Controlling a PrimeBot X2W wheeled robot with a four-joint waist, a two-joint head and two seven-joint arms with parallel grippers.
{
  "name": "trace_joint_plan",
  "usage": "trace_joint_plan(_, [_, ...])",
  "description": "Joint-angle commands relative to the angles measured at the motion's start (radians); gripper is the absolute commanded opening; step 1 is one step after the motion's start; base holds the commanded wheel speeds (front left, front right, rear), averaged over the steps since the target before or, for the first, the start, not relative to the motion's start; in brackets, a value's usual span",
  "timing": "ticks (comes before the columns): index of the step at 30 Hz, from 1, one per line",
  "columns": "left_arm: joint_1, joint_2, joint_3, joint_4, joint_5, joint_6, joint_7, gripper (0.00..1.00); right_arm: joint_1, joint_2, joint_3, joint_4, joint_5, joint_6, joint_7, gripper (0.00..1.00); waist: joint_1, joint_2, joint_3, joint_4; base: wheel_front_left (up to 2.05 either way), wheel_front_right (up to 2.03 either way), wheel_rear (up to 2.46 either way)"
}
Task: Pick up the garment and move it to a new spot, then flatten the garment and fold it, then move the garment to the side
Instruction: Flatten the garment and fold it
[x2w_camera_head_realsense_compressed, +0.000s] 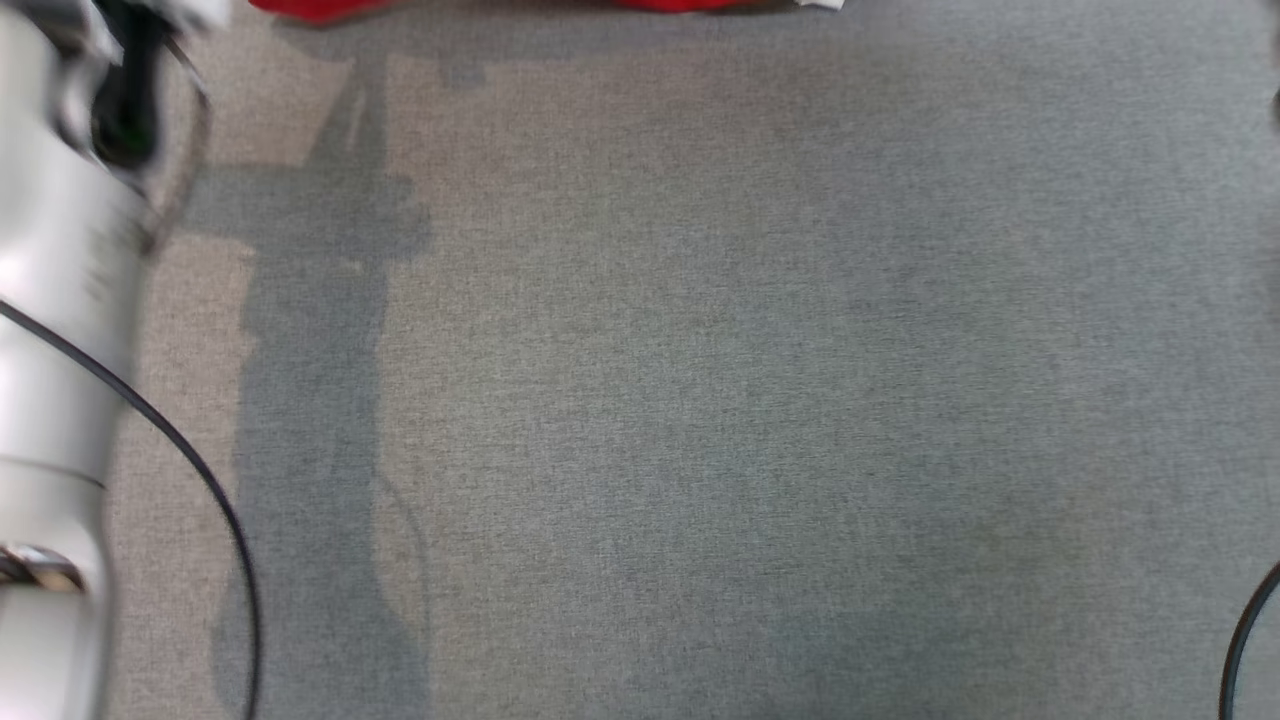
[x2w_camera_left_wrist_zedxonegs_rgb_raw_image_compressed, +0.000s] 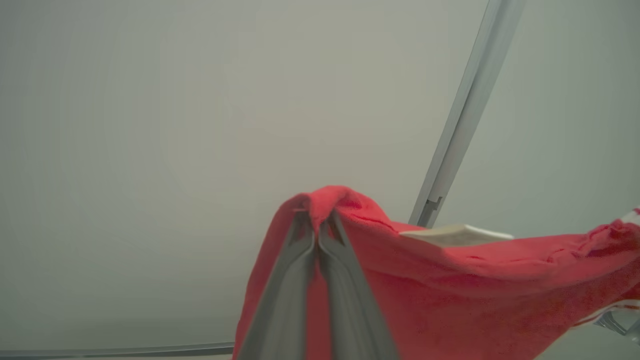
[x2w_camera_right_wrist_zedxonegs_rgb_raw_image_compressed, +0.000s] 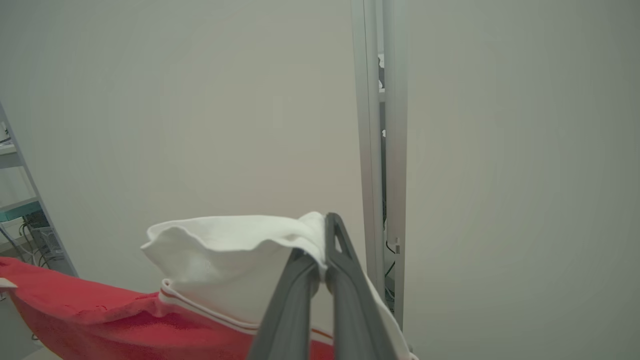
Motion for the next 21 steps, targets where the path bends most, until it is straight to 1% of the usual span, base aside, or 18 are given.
trace_joint_plan(1, [0.039,-0.009,-0.011,0.004,-0.012,-0.004,-0.014,0.0,0.06,-0.016,0.02,-0.014,0.03,0.0,-0.011,0.0,0.0,0.0,0.008,0.007,0.0,0.0,0.0])
trace_joint_plan(2, [0.075,-0.027,-0.019,-0.002,-0.038,-0.005,-0.021,0.0,0.105,-0.026,0.038,-0.029,0.052,0.0,-0.021,0.0,0.0,0.0,0.009,0.01,0.0,0.0,0.0])
trace_joint_plan(5, [0.203,-0.042,-0.049,-0.032,-0.088,-0.004,-0.037,0.0,0.277,-0.063,0.083,-0.093,0.121,0.0,-0.063,0.0,0.0,0.0,0.001,0.015,0.0,0.0,0.0])
trace_joint_plan(9, [0.37,-0.031,-0.06,-0.091,-0.132,-0.004,-0.048,0.0,0.513,-0.107,0.112,-0.203,0.199,0.0,-0.125,0.0,0.0,0.0,-0.011,0.008,0.0,0.0,0.0])
trace_joint_plan(14, [0.576,0.008,-0.048,-0.2,-0.139,-0.004,-0.05,0.0,0.78,-0.16,0.086,-0.344,0.26,0.0,-0.162,0.0,0.0,0.0,-0.041,0.002,0.0,0.0,0.0])
trace_joint_plan(18, [0.742,0.046,-0.048,-0.299,-0.144,-0.003,-0.05,0.0,0.961,-0.205,0.06,-0.447,0.263,0.0,-0.166,0.0,0.0,0.0,-0.077,-0.002,0.0,0.0,0.0])
trace_joint_plan(21, [0.853,0.082,-0.058,-0.391,-0.151,0.018,-0.023,0.0,1.077,-0.235,0.032,-0.517,0.257,0.0,-0.148,0.0,0.0,0.0,-0.106,0.001,0.0,0.0,0.0])
